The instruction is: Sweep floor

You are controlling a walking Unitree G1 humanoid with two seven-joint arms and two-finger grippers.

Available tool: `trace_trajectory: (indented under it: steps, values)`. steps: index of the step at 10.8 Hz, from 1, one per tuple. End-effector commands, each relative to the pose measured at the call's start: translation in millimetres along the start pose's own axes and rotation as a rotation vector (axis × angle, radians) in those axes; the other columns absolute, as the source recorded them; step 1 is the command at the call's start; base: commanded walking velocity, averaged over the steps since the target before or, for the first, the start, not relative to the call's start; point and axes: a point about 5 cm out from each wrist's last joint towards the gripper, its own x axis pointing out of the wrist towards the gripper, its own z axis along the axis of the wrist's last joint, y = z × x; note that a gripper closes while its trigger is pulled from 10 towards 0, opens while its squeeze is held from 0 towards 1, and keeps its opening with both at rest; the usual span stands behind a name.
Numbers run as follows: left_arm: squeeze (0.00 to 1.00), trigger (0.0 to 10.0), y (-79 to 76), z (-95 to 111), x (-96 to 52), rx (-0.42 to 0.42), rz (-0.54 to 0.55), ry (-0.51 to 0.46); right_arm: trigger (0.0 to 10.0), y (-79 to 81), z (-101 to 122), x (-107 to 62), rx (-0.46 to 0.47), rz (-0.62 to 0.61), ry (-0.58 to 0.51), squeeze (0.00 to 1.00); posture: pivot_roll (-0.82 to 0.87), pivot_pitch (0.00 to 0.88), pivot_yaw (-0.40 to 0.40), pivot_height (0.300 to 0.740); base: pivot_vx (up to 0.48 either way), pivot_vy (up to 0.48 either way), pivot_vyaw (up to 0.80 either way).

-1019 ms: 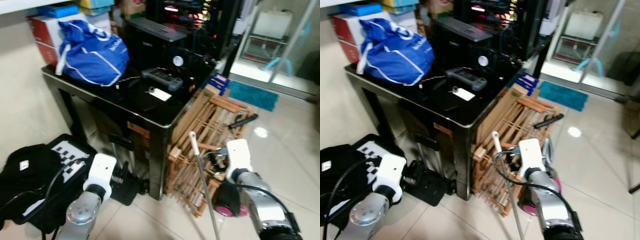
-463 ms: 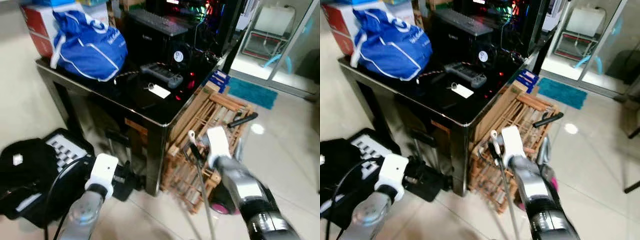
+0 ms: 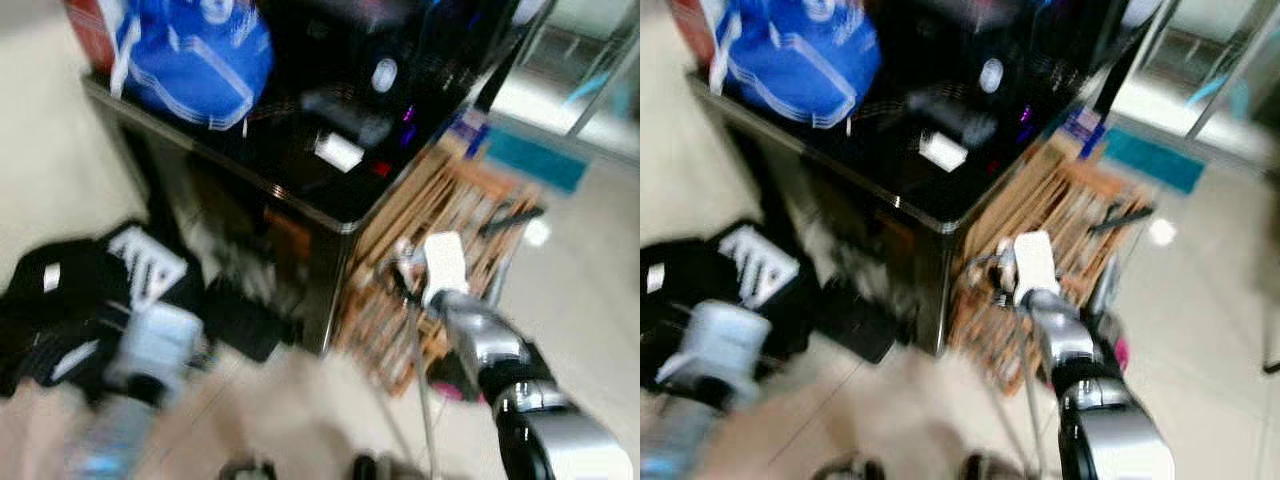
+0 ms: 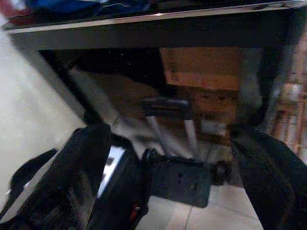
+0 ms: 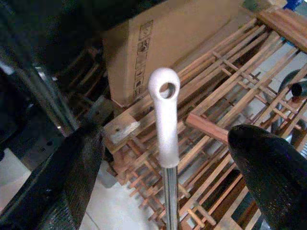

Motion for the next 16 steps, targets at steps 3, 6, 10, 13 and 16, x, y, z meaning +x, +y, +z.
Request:
trace_trajectory:
  steps: [3,6,10,13,16]
  values:
    - [0.0,10.0,39.6,39,-20.1,0.03,0.051,-0.038,10.0,-13.4,0,0.9,0.092,-0.098,0.001,1.0,0.25,0.321,0.001,0.74,0.0,0.0,0.0]
    - [0.0,10.0,45.2,51,-39.4,0.035,0.008,-0.008,10.0,-19.7,7,1.9,0.124,-0.141,-0.017,1.0,0.29,0.336,0.026,0.74,0.0,0.0,0.0]
    - [0.0,10.0,48.9,63,-51.0,0.019,-0.046,0.028,10.0,-27.0,20,3.7,0.121,-0.169,-0.051,0.41,0.34,0.361,0.056,0.74,0.0,0.0,0.0]
    - [0.0,10.0,39.8,66,-63.2,-0.035,-0.149,-0.003,10.0,-29.5,29,4.4,0.071,-0.195,-0.085,0.0,0.37,0.359,0.056,0.74,0.0,0.0,0.0]
    - [0.0,10.0,28.6,64,-75.8,-0.131,-0.349,-0.016,10.0,-28.0,29,5.2,0.122,-0.186,-0.071,0.0,0.41,0.35,0.074,0.74,0.0,0.0,0.0]
